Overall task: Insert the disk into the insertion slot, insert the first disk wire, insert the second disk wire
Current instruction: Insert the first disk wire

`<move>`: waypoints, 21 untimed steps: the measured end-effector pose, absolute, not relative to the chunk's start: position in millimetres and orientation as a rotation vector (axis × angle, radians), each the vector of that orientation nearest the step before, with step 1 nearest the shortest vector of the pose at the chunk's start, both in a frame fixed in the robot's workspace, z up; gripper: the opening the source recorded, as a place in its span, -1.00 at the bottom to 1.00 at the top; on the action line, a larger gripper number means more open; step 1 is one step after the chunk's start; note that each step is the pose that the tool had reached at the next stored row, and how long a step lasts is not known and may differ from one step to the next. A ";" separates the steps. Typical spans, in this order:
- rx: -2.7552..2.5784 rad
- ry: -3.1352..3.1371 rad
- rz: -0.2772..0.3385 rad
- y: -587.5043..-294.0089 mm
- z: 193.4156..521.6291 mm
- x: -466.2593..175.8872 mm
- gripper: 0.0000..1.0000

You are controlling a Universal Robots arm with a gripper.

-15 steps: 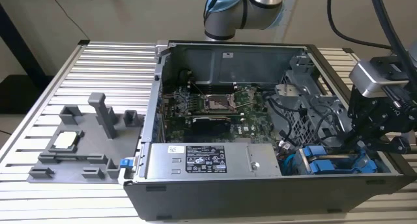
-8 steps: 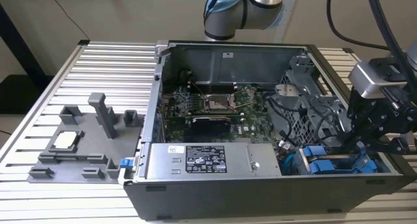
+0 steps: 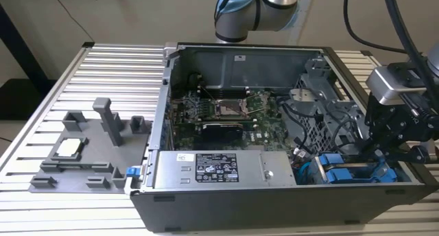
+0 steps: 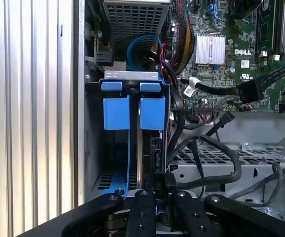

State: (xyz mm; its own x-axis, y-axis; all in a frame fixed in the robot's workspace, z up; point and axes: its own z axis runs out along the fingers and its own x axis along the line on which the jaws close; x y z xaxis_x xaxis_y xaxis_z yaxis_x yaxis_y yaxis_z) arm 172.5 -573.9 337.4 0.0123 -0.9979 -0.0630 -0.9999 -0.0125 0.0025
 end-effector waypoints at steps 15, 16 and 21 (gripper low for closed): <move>-2.204 2.177 0.073 -573.9 334.3 172.4 -0.47; -2.204 2.177 0.072 -573.9 335.0 172.5 -0.47; -2.204 2.177 0.073 -573.9 353.8 172.4 -0.47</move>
